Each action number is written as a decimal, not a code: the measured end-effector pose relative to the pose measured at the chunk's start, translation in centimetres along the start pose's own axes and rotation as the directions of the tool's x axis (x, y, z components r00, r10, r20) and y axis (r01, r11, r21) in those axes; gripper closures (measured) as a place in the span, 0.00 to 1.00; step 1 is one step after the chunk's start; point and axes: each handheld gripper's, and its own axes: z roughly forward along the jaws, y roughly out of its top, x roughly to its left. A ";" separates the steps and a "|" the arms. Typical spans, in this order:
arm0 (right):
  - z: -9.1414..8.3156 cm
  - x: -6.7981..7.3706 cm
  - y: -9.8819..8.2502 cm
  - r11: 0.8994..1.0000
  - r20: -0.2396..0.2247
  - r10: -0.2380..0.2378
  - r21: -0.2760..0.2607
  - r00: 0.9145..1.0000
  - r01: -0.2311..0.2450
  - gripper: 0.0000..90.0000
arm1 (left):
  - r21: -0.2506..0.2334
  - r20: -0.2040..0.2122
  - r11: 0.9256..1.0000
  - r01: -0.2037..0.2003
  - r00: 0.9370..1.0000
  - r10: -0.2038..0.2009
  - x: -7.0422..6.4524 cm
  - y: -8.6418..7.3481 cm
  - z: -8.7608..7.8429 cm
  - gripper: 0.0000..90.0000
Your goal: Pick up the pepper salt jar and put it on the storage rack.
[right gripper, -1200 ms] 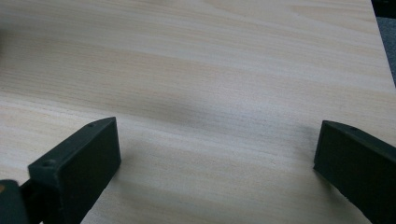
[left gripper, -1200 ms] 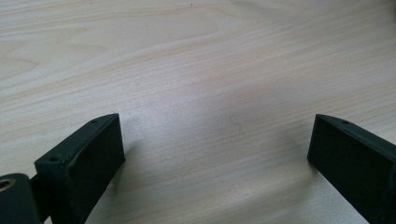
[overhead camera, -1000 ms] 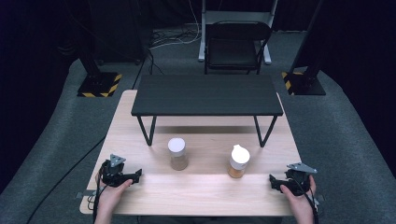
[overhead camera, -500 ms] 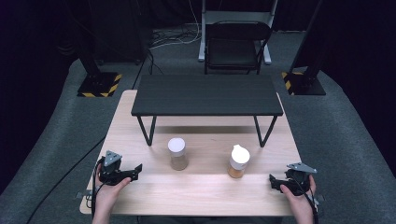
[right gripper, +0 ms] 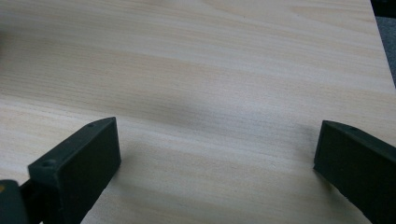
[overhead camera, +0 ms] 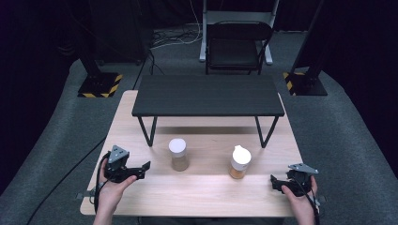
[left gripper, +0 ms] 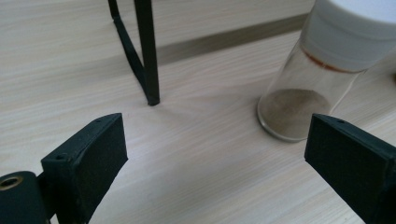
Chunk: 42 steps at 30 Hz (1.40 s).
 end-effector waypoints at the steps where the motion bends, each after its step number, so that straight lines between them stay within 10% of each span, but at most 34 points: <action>1: 0.0 0.0 0.0 1.000 0.000 0.000 0.000 1.000 0.000 0.00 | -0.003 0.003 1.000 -0.005 1.000 0.005 -0.1 0.2 0.0 0.06; 9: 0.0 0.0 0.0 1.000 0.001 0.001 0.000 1.000 -0.001 0.00 | -0.045 0.107 0.999 -0.006 0.994 0.011 0.3 1.5 0.6 0.05; 42: 0.0 0.0 0.0 1.000 -0.005 -0.003 0.001 1.000 0.003 0.00 | -0.051 0.151 0.995 -0.086 0.984 0.093 -4.6 3.0 7.0 0.16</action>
